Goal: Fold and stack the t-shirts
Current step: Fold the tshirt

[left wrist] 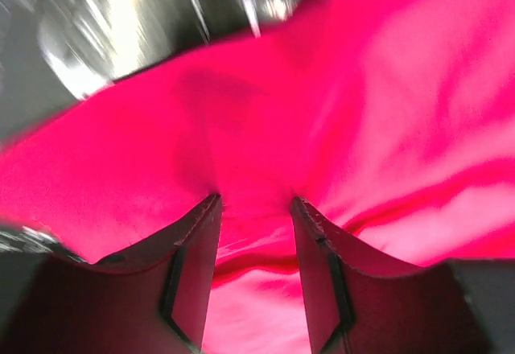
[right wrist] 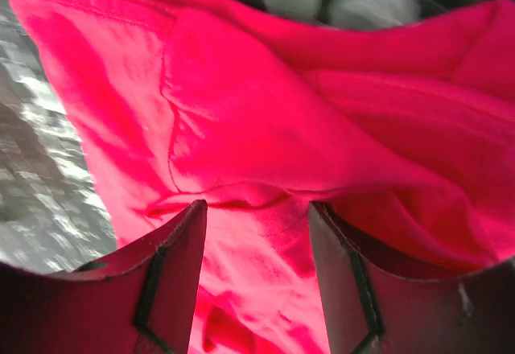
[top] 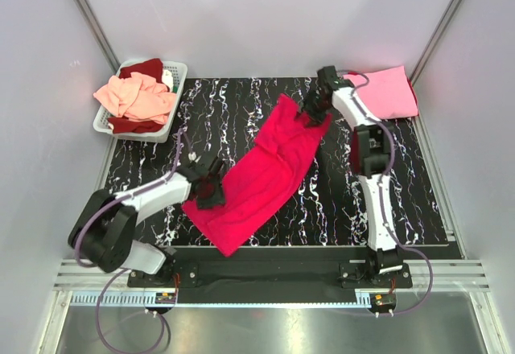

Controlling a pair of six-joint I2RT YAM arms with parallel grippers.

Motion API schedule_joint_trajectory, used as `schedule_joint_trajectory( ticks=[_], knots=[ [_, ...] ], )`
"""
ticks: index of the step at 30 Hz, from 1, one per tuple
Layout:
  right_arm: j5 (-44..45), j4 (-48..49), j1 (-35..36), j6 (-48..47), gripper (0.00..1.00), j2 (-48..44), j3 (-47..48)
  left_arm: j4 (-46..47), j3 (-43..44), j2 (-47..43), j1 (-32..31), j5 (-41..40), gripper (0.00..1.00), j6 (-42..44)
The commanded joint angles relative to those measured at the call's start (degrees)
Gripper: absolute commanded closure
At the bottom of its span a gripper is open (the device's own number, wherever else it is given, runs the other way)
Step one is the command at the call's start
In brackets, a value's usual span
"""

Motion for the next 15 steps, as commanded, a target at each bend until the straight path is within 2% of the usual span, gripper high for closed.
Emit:
schedule_joint_trajectory(
  ticks=[1,2,3,5,7,8,10,13,15],
  knots=[
    [-3.28,-9.75,4.12,0.94,0.40,12.93,22.77,1.99,-6.24,-4.86,-5.70,14.01,0.52,-8.99],
    [-6.43,-9.51,4.48,2.86,0.41,18.88,27.67,2.95,-7.81,-5.93,-7.56,16.98,0.51,-11.11],
    [-8.11,-8.37,4.49,4.62,0.42,21.02,31.11,6.27,-8.52,-6.90,-9.32,19.10,0.51,-13.22],
    [-13.89,2.13,4.49,11.62,0.44,23.32,31.95,10.24,-8.97,-9.45,-15.38,23.49,0.51,-20.08],
    [-16.99,15.98,4.49,17.00,0.46,23.77,27.11,12.19,-7.57,-11.38,-22.65,22.64,0.50,-26.65],
    [-18.05,18.51,4.75,20.51,0.46,25.86,27.80,12.89,-6.26,-11.74,-25.13,21.50,0.50,-28.69],
    [-17.80,21.76,5.10,22.90,0.44,29.11,35.34,17.71,-5.72,-12.10,-31.10,21.32,0.48,-33.78],
    [-17.54,31.67,5.10,25.28,0.38,29.75,33.53,13.53,-1.60,-12.18,-35.68,19.22,0.48,-35.48],
    [-15.43,33.82,5.10,23.89,0.33,28.34,33.69,8.52,2.88,-13.15,-37.37,15.44,0.47,-34.78]
  ],
)
